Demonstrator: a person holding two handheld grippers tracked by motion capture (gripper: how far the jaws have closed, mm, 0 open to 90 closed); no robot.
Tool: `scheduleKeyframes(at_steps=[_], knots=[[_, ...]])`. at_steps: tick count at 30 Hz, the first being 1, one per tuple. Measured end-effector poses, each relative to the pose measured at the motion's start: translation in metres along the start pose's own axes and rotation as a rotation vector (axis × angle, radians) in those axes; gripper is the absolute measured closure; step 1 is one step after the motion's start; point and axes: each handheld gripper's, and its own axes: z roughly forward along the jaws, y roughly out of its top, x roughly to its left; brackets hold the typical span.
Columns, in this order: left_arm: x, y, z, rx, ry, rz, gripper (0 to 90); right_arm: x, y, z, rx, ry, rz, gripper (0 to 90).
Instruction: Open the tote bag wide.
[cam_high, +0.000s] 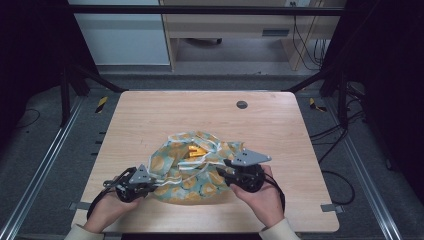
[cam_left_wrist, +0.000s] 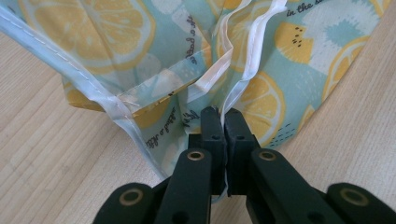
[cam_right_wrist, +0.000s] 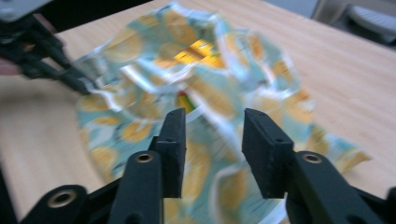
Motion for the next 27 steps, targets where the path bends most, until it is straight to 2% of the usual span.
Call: scheduleKeyframes(at_steps=[2,4,7,9,12,14,16,19,21,27], knots=[[0.000,0.000,0.000,0.000,-0.003,0.000,88.4,-0.004,0.006,0.007,0.012,-0.015,-0.023,57.6],[0.000,0.000,0.000,-0.002,-0.002,-0.001,88.4,-0.007,0.008,0.015,0.027,-0.028,-0.022,54.0],[0.001,0.000,-0.001,-0.007,-0.001,-0.005,88.3,-0.008,0.008,0.025,0.050,-0.016,-0.025,51.9],[0.001,0.000,-0.001,-0.008,-0.002,-0.005,88.2,-0.006,0.006,0.031,0.071,-0.010,-0.035,56.2],[0.001,0.000,-0.002,-0.018,0.002,-0.009,88.1,-0.006,0.003,0.034,0.093,-0.016,-0.054,72.1],[0.001,0.000,-0.003,-0.016,0.002,-0.003,88.1,-0.006,0.002,0.031,0.075,-0.019,-0.041,83.7],[0.001,0.001,-0.003,-0.015,0.002,0.001,87.9,-0.006,0.001,0.028,0.075,-0.011,-0.044,88.2],[0.001,0.000,-0.003,-0.016,0.004,0.000,87.6,-0.004,-0.003,0.020,0.079,0.004,-0.054,89.5],[0.001,0.000,-0.002,-0.019,0.007,-0.006,87.5,-0.003,-0.009,0.014,0.083,0.021,-0.040,89.7],[0.002,-0.002,0.001,0.009,0.011,-0.006,86.9,0.004,-0.046,0.005,0.169,0.057,-0.010,89.9]])
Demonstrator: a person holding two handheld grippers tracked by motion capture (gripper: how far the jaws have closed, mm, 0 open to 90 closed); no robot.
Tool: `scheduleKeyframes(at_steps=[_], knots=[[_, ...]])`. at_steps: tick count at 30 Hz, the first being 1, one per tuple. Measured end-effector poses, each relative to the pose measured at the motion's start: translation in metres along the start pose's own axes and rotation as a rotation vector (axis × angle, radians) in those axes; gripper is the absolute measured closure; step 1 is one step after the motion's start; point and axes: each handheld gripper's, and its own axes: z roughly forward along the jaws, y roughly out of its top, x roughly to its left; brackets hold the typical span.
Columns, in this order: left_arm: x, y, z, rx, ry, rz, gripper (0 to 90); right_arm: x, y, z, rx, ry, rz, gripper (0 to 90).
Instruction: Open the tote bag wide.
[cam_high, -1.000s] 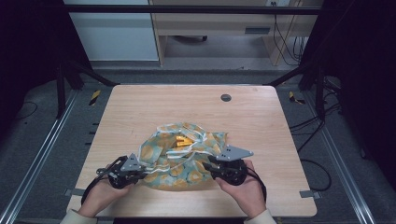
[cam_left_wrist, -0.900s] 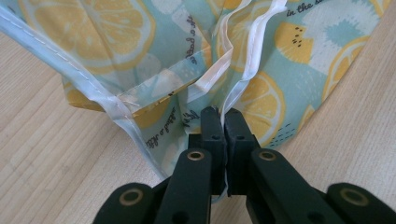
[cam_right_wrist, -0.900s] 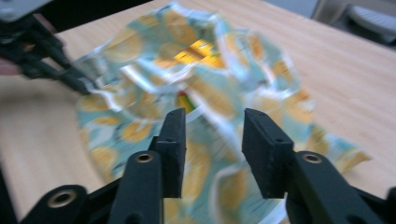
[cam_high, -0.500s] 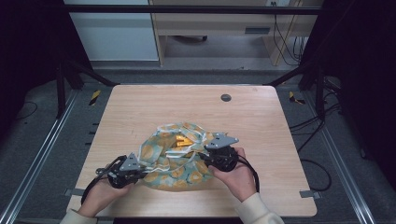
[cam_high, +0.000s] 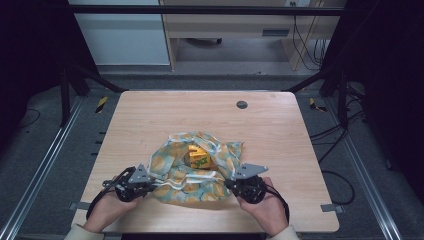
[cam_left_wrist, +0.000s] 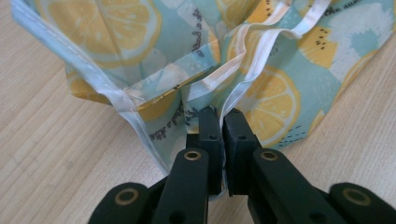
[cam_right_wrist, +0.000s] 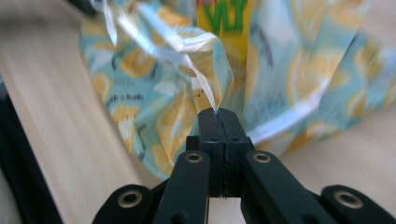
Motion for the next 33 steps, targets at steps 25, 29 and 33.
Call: scheduleKeyframes(at_steps=[25,29,33], knots=[[-0.003,0.002,0.000,-0.016,0.010,0.007,85.1,-0.022,0.049,-0.003,-0.065,-0.074,0.005,42.3],[-0.003,0.002,-0.001,-0.022,0.012,0.011,85.0,-0.022,0.059,0.017,-0.026,-0.068,-0.002,39.5],[-0.004,0.002,-0.001,-0.026,0.014,0.016,85.2,-0.026,0.064,0.030,0.013,-0.072,-0.006,49.3]])
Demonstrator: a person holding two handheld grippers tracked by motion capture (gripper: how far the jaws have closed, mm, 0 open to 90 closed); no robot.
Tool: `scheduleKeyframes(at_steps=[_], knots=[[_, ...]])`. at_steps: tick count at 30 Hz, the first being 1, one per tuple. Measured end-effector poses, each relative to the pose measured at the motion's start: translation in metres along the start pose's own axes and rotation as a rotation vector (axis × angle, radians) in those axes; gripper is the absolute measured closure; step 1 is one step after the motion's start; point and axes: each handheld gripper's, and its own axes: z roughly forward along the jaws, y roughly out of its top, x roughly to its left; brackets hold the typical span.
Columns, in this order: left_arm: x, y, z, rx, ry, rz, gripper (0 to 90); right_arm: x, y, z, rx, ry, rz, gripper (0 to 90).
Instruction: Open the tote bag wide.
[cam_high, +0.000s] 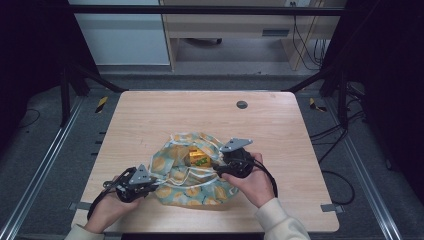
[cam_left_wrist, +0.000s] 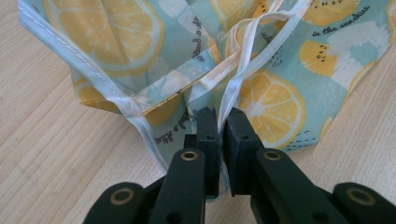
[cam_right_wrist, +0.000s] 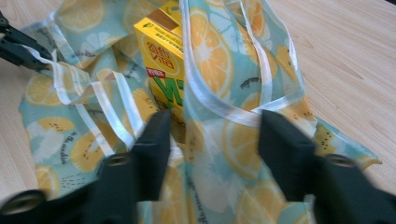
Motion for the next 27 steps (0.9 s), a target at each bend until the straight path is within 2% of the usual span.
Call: scheduleKeyframes(at_steps=[5,11,21,24,27], knots=[[-0.001,0.001,0.000,0.004,-0.001,0.008,85.8,-0.009,0.007,0.003,-0.007,-0.001,0.009,73.5],[-0.001,0.006,0.000,-0.016,0.010,0.017,86.2,-0.022,0.019,0.003,-0.030,-0.004,0.029,85.7],[-0.002,0.021,-0.003,-0.102,0.051,0.012,86.9,-0.048,0.039,0.001,-0.074,-0.039,0.071,89.3],[-0.002,0.021,0.000,-0.087,0.046,0.018,86.8,-0.056,0.039,0.008,-0.068,-0.053,0.084,89.6],[-0.001,0.019,0.006,-0.061,0.036,0.012,86.3,-0.065,0.032,0.021,-0.032,-0.062,0.102,89.6]])
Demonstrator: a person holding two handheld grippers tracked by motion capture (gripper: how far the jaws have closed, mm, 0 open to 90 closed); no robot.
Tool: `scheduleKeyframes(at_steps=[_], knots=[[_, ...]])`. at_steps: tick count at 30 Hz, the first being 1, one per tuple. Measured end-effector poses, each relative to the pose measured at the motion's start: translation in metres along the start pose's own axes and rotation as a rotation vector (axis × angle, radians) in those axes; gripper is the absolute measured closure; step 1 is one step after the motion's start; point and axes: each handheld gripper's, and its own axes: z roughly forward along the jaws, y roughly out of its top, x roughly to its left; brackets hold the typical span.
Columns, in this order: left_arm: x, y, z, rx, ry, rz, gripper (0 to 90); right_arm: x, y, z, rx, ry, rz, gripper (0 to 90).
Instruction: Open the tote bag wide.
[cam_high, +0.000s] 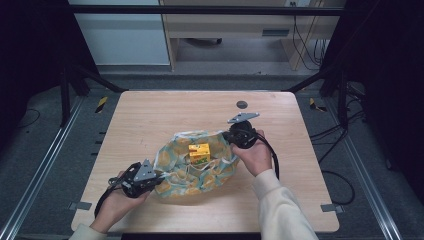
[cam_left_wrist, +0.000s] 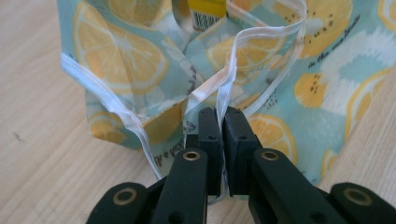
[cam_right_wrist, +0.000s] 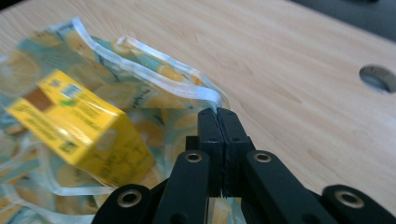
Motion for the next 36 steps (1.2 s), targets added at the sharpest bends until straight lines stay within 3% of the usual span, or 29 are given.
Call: scheduleKeyframes(at_steps=[4,8,16,18,22,25,29,36], knots=[[0.001,-0.004,0.007,0.042,-0.019,-0.006,85.7,-0.007,-0.010,0.017,0.050,-0.006,0.028,89.4],[-0.002,-0.005,0.008,0.053,-0.036,0.000,85.6,-0.013,-0.021,0.029,0.085,-0.005,0.047,88.7],[-0.007,-0.007,0.009,0.070,-0.053,0.010,85.6,-0.018,-0.030,0.034,0.100,-0.009,0.066,85.6],[-0.007,-0.008,0.008,0.070,-0.052,0.013,85.2,-0.018,-0.032,0.032,0.100,-0.007,0.077,82.3],[-0.006,-0.009,0.006,0.047,-0.028,-0.007,80.3,-0.015,-0.032,0.024,0.053,-0.022,0.076,66.9],[-0.004,-0.009,0.003,0.018,-0.003,-0.026,72.7,-0.012,-0.025,0.013,0.003,-0.048,0.082,54.3],[-0.004,-0.008,-0.003,-0.014,0.042,-0.059,50.2,-0.007,-0.015,-0.002,-0.028,-0.070,0.071,38.3],[-0.005,-0.001,-0.019,-0.084,0.070,-0.086,26.3,0.003,-0.004,-0.032,-0.093,-0.084,0.064,26.7]])
